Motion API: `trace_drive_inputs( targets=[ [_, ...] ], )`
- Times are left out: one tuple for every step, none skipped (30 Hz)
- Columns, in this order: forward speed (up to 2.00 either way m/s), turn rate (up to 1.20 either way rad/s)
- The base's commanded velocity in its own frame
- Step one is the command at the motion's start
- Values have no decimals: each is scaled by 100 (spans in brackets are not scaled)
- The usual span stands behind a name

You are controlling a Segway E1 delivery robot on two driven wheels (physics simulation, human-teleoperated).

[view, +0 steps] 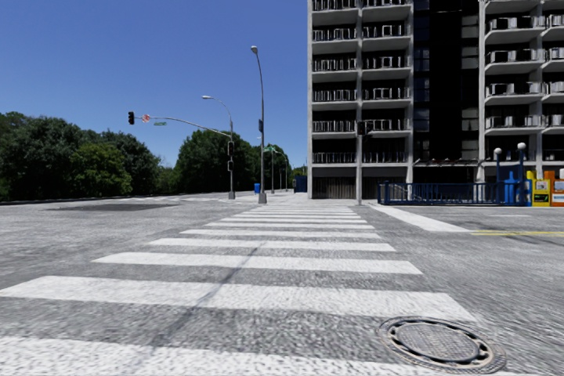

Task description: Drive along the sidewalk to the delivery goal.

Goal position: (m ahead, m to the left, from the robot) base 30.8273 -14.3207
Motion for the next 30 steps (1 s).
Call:
trace_drive_inputs(
  targets=[
    [200, 0],
    [200, 0],
    [200, 0],
    [200, 0],
    [200, 0],
    [200, 0],
    [200, 0],
    [200, 0],
    [200, 0],
    [200, 0],
    [200, 0],
    [200, 0],
    [200, 0],
    [200, 0],
    [200, 0],
    [200, 0],
    [200, 0],
    [200, 0],
    [200, 0],
    [200, 0],
    [200, 0],
    [200, 0],
    [200, 0],
    [200, 0],
    [200, 0],
    [200, 0],
    [200, 0],
    [200, 0],
    [200, 0],
    [200, 0]
  ],
)
